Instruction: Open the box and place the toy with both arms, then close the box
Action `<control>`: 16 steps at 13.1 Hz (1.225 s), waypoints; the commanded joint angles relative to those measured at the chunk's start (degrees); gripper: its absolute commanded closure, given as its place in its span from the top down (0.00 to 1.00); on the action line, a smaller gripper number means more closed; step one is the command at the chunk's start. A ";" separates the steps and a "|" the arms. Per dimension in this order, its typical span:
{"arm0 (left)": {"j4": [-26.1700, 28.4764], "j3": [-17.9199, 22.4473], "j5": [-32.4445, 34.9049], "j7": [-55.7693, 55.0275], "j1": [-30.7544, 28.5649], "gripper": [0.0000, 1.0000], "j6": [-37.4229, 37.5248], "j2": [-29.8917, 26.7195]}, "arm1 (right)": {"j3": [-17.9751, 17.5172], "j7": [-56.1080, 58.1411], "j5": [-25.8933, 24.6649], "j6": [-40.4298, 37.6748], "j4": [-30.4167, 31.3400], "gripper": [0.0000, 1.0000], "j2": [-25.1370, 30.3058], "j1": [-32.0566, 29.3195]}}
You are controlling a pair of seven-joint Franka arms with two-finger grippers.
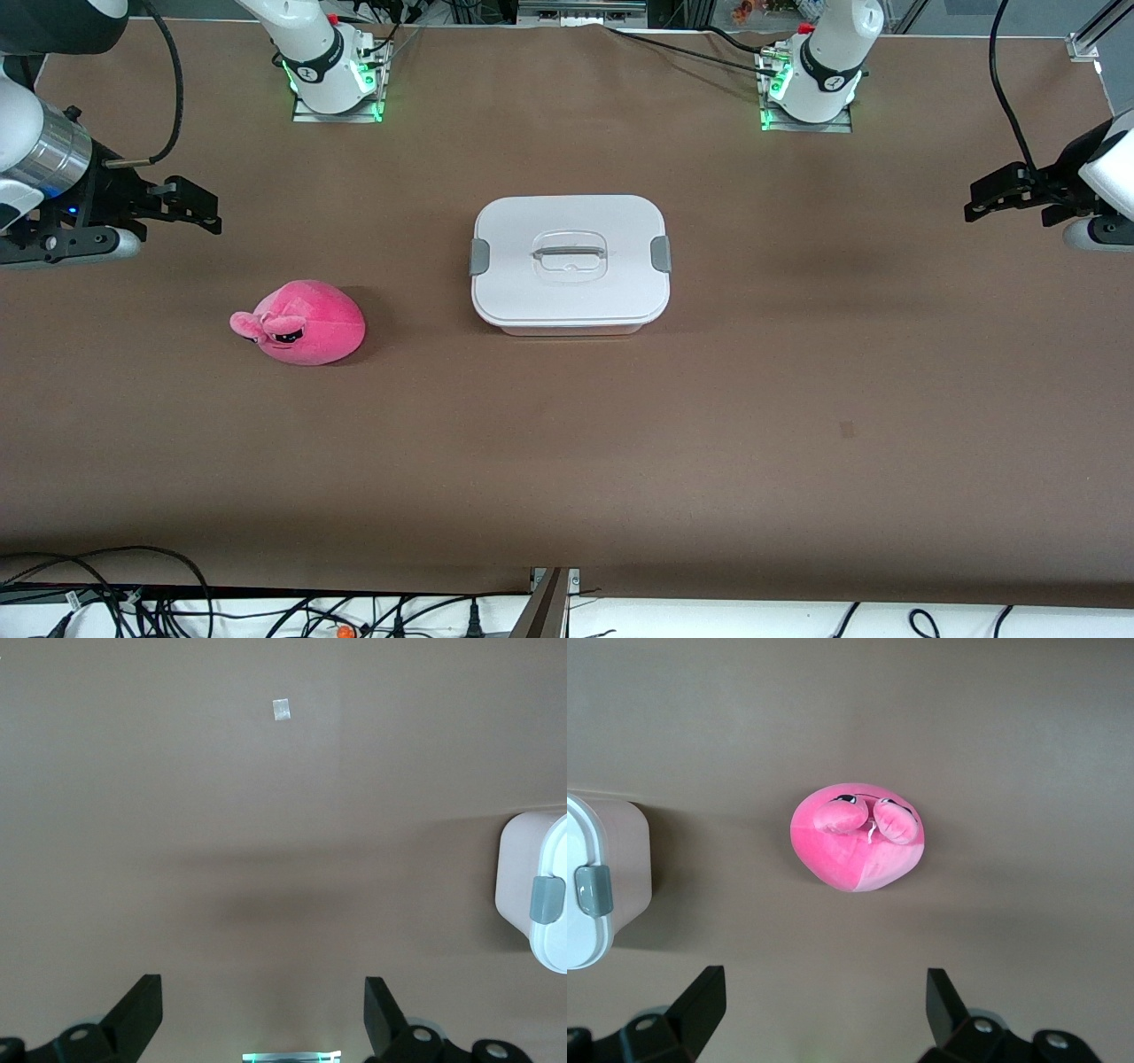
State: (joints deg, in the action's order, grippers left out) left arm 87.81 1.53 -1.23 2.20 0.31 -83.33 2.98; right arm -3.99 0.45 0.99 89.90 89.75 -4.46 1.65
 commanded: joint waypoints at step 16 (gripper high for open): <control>-0.01 -24.63 -1.06 -0.36 4.43 1.00 -6.39 11.07 | -0.93 0.52 -0.11 0.19 0.95 1.00 1.47 -1.04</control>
State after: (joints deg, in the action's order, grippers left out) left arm 88.17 -19.98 -1.59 1.31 3.82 -87.70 11.51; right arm -4.05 0.45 0.99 90.13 89.80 -4.15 1.57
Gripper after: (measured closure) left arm 0.000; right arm 0.000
